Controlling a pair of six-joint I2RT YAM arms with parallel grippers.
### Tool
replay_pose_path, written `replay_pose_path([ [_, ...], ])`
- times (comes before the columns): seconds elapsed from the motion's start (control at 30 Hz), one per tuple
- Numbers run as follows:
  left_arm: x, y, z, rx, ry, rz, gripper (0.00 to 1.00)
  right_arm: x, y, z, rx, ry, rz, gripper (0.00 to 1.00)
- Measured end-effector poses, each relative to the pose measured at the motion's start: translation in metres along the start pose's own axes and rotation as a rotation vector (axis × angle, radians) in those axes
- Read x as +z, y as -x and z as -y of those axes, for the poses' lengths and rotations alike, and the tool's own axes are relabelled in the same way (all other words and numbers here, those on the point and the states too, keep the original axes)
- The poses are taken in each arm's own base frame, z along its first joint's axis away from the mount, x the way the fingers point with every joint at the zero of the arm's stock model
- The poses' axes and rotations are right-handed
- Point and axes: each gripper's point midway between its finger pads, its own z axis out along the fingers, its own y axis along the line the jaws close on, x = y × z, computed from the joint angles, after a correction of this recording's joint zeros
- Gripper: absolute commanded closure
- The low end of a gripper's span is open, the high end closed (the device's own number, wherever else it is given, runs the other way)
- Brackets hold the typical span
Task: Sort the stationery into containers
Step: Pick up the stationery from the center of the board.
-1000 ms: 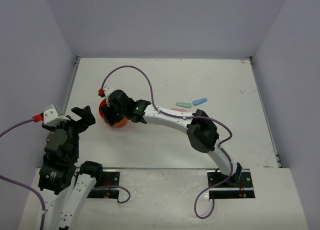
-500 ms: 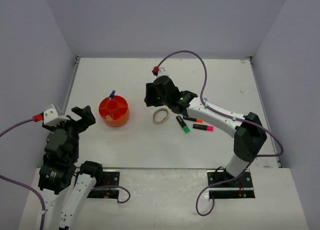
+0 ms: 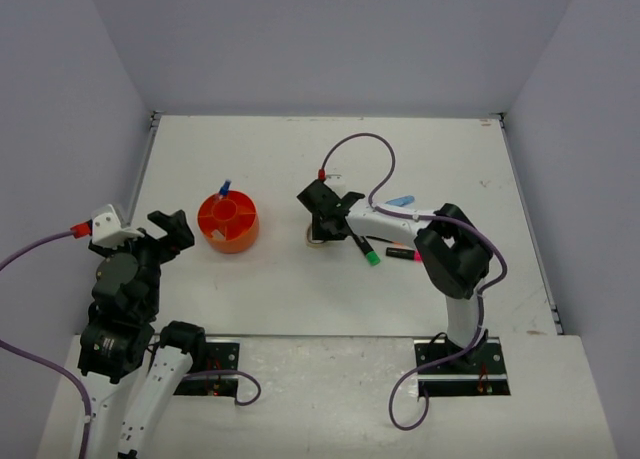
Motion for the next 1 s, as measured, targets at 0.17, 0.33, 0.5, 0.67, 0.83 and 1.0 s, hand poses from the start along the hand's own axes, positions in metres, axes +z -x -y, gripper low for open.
replay_pose_path([
  [0.17,0.0,0.0,0.001,0.0,-0.006,-0.003,0.0,0.004,0.0,-0.001,0.018,-0.012,-0.005,0.65],
  [0.33,0.001,-0.002,0.002,0.002,-0.009,-0.009,0.0,0.005,0.001,-0.002,0.025,-0.021,-0.007,0.64],
  [0.5,0.002,-0.002,0.002,0.004,-0.008,-0.013,0.0,0.005,0.001,-0.003,0.04,-0.015,-0.004,0.59],
  [0.67,0.002,-0.002,0.002,0.005,-0.008,-0.013,0.0,0.004,0.0,-0.002,0.058,-0.006,0.007,0.59],
  [0.83,0.002,-0.002,0.002,0.005,-0.008,-0.013,0.0,0.001,-0.005,0.003,0.063,-0.011,0.005,0.59],
  [1.0,0.002,-0.003,0.002,0.005,-0.008,-0.014,0.0,0.001,-0.016,0.014,0.05,-0.048,-0.012,0.59],
])
